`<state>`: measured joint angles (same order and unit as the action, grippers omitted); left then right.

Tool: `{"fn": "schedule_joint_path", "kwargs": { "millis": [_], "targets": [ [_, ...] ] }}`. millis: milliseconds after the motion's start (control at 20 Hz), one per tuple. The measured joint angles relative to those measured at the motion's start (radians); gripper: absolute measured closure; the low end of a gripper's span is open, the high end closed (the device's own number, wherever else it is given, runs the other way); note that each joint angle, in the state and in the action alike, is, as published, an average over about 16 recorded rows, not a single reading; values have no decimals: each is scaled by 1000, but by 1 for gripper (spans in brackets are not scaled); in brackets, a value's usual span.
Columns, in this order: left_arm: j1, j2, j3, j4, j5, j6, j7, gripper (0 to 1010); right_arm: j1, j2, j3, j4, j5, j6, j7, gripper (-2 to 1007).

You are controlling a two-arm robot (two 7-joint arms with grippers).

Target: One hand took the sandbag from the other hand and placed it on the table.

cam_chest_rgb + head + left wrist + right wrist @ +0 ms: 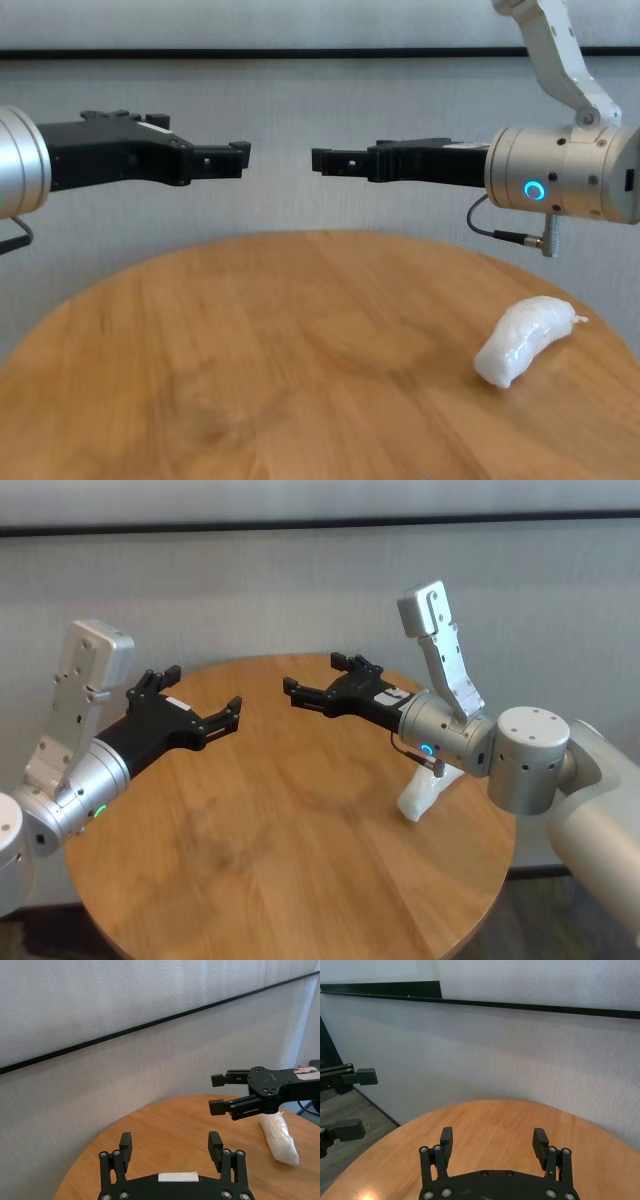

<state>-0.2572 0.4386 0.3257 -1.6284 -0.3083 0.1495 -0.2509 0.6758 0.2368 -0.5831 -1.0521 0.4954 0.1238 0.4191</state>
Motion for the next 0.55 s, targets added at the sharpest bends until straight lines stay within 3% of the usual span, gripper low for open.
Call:
{"fn": "schedule_joint_path", "kwargs": {
  "millis": [550],
  "targets": [
    [0,0,0,0,0,0,0,8,0,1,0,0,3,2,-2,5]
  ]
}}
